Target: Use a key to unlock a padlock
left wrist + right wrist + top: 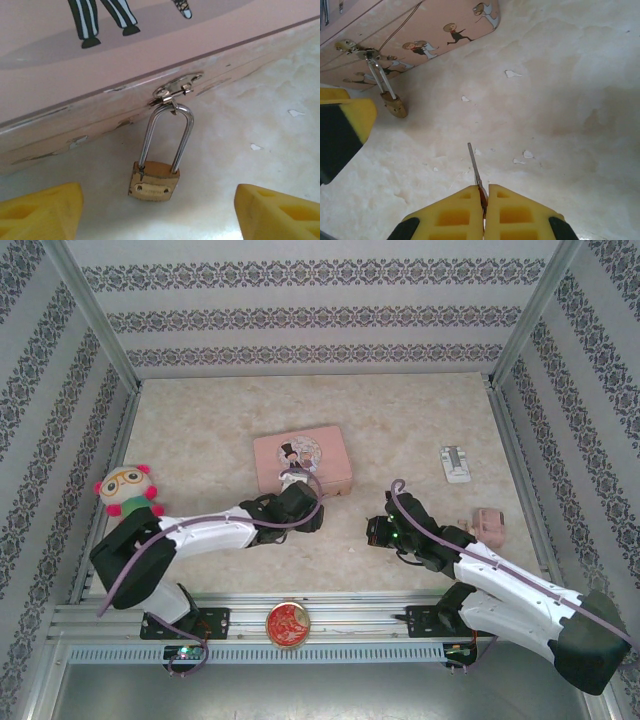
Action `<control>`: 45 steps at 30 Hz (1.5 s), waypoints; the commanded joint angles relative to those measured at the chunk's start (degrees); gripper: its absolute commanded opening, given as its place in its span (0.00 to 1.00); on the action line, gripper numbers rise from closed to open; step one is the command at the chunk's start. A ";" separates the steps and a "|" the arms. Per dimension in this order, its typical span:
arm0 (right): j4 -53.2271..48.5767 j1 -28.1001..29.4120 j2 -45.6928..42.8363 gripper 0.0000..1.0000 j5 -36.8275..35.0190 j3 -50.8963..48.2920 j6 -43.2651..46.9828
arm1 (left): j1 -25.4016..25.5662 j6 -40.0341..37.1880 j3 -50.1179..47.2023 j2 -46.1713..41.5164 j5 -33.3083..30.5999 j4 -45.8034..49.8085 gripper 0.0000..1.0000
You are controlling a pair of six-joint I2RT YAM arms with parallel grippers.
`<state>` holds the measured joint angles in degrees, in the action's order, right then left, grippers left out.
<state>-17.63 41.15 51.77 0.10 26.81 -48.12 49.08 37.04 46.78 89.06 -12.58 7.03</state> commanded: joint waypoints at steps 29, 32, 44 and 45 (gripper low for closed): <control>-4.07 -0.94 2.37 0.00 -5.68 1.23 -0.76 | 0.58 1.66 10.02 14.87 -4.11 2.84 0.43; -3.84 -1.15 2.70 0.00 -5.57 1.32 -0.57 | 0.58 2.64 9.67 14.56 -2.82 2.12 0.43; -2.75 -1.51 5.04 0.00 -4.91 1.95 0.08 | 0.58 3.07 9.63 14.39 -7.10 3.63 0.35; -2.67 -1.50 5.09 0.00 -4.77 2.03 0.19 | 0.58 3.04 9.78 14.35 -7.33 3.94 0.35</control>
<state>-20.78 40.23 56.62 -4.03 27.18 -49.15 49.15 39.48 56.07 104.20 -17.45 9.19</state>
